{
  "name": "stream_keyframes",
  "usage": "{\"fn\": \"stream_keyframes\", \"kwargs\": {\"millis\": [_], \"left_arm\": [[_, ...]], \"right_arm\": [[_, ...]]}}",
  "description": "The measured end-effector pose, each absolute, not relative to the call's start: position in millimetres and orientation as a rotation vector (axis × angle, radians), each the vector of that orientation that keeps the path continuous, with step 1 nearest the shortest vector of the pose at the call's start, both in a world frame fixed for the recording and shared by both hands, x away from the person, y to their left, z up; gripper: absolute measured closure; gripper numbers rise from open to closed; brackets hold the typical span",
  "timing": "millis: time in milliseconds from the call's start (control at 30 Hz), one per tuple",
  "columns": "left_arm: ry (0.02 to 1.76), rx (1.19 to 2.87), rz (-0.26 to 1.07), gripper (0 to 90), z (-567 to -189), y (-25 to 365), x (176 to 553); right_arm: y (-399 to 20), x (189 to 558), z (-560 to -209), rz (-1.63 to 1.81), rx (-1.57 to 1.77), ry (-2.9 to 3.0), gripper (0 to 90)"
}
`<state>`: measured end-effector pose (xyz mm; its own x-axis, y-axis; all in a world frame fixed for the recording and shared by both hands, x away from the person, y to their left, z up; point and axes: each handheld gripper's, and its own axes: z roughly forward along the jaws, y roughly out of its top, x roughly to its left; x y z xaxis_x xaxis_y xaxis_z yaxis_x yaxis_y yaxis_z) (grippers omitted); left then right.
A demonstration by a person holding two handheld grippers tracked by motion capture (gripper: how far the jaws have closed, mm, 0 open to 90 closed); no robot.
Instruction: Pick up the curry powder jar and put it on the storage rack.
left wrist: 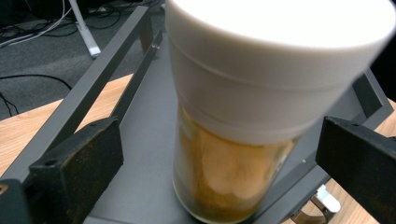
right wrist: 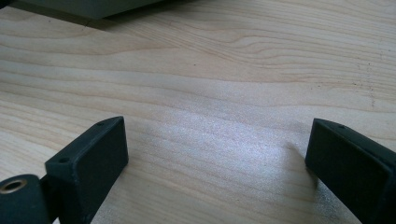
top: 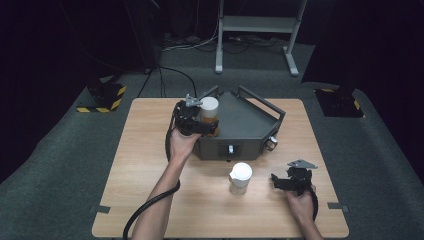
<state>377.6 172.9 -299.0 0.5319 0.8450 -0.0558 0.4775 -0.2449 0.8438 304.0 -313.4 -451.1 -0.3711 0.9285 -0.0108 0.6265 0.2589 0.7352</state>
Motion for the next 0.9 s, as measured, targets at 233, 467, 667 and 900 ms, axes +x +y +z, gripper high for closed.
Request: {"fn": "stream_keyframes", "kwargs": {"millis": [233,467,667,900], "left_arm": [[1.073,1.871,0.54,1.0,-305.0,180.3,364.5],[1.071,1.854,0.548,1.1,-309.0,186.1,355.1],[1.062,1.847,0.554,1.3,-313.0,191.4,346.5],[1.035,1.866,0.56,1.2,-319.0,197.2,337.6]], "right_arm": [[-313.5,304.1,-451.1,0.908,1.408,2.091,5.0],[-313.5,304.1,-451.1,0.908,1.408,2.091,4.9],[-313.7,304.2,-451.1,0.908,1.408,2.092,4.9],[-313.6,304.2,-451.1,0.908,1.409,2.092,4.9]]}}
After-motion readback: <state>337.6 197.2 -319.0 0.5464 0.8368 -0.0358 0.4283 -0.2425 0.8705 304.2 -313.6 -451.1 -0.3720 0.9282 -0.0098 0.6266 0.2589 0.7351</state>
